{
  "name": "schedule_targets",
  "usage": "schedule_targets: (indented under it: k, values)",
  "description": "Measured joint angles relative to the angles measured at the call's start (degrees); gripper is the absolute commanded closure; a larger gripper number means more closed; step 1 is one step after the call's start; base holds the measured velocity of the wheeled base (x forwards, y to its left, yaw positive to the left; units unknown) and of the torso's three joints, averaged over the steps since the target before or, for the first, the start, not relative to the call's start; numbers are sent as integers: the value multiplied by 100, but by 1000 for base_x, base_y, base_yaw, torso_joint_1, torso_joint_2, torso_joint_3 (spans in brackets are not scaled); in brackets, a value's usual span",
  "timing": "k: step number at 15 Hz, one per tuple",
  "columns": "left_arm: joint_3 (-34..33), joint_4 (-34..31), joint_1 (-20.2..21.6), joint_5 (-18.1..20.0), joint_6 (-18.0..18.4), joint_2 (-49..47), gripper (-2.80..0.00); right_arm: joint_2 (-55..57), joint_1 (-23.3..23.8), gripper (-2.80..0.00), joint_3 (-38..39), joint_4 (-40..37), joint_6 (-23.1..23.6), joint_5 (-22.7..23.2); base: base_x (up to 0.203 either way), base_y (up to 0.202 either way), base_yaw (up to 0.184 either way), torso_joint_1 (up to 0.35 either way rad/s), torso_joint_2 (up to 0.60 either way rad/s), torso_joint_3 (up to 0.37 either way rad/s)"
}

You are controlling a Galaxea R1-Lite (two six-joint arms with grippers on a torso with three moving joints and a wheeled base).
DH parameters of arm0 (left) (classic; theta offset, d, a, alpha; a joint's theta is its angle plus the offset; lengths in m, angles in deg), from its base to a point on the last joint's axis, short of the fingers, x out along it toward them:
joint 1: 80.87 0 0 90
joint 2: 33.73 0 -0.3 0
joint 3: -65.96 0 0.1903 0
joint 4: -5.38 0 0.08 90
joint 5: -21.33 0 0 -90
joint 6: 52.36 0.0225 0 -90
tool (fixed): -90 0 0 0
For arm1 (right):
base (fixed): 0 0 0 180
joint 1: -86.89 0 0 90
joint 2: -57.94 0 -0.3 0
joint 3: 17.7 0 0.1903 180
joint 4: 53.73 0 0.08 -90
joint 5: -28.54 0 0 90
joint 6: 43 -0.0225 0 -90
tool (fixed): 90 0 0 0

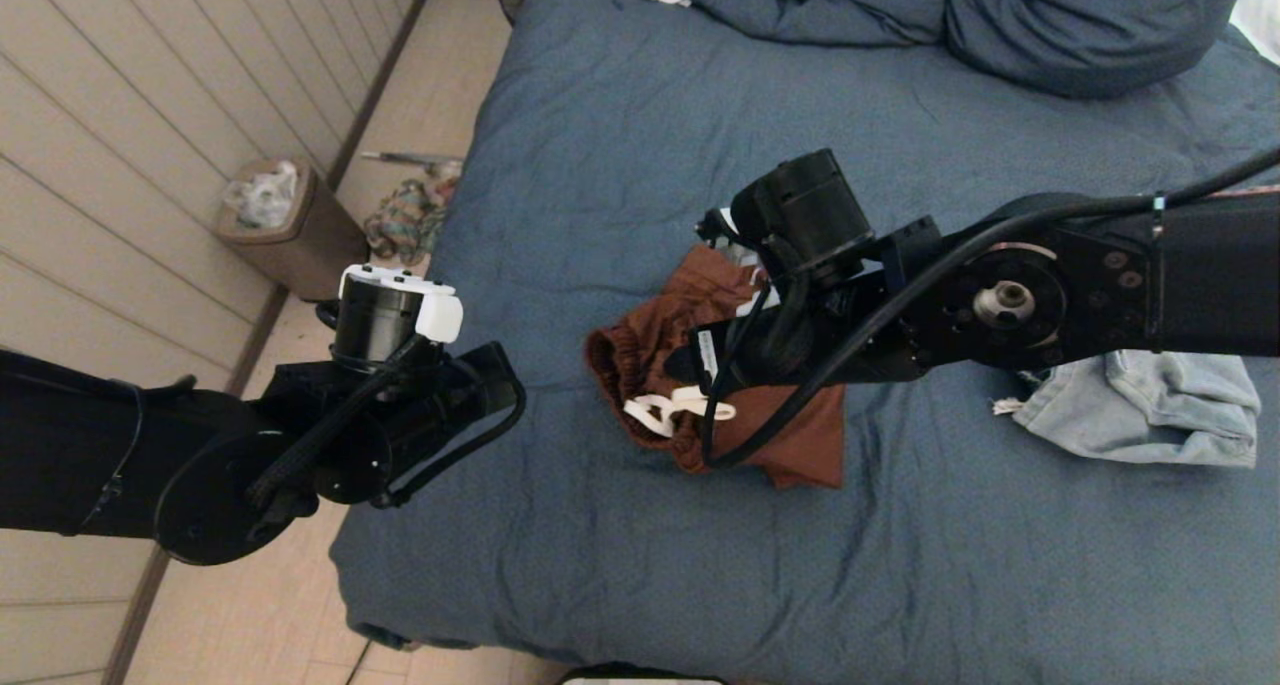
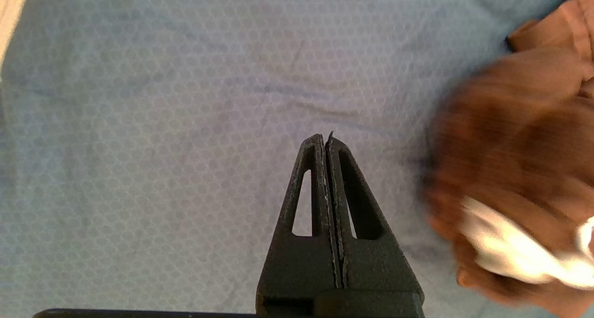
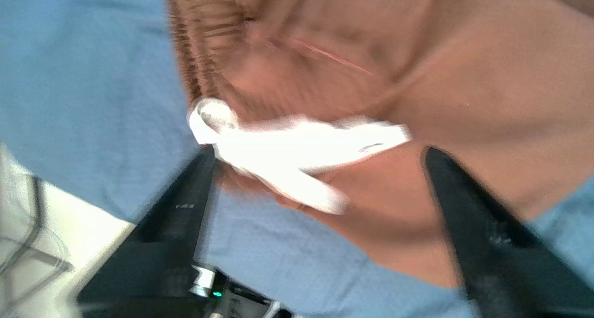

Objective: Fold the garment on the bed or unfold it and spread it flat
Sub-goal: Fold the brown shorts, then unford the brown shorts

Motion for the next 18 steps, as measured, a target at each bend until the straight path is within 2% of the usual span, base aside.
schedule_targets:
  k: [5,9,11,14,16,18]
  values:
    - [-98,-225,0,193,180,561,0,-922,31,0,492,-39,-105,0,0,0,0,0,0,0]
    - [-225,-1019,-41,414,505,1947,0,-2450,103,0,1311,-326,-111,-70,0,0,0,0,0,0]
    - [-391,-1665,-80,433,552,2916,0,-3431,229,0,1668,-795,-117,-215,0,0,0,0,0,0]
    - [-617,-2858,-105,351,571,4359,0,-4908,692,0,2406,-1379,-119,-511,0,0,0,0,0,0]
    - [-678,-3904,-59,50,573,5318,0,-5925,1243,0,3000,-1673,-112,-632,0,0,0,0,0,0]
    - [-716,-4985,306,-340,596,6173,0,-6895,2058,0,3448,-2132,-89,-667,0,0,0,0,0,0]
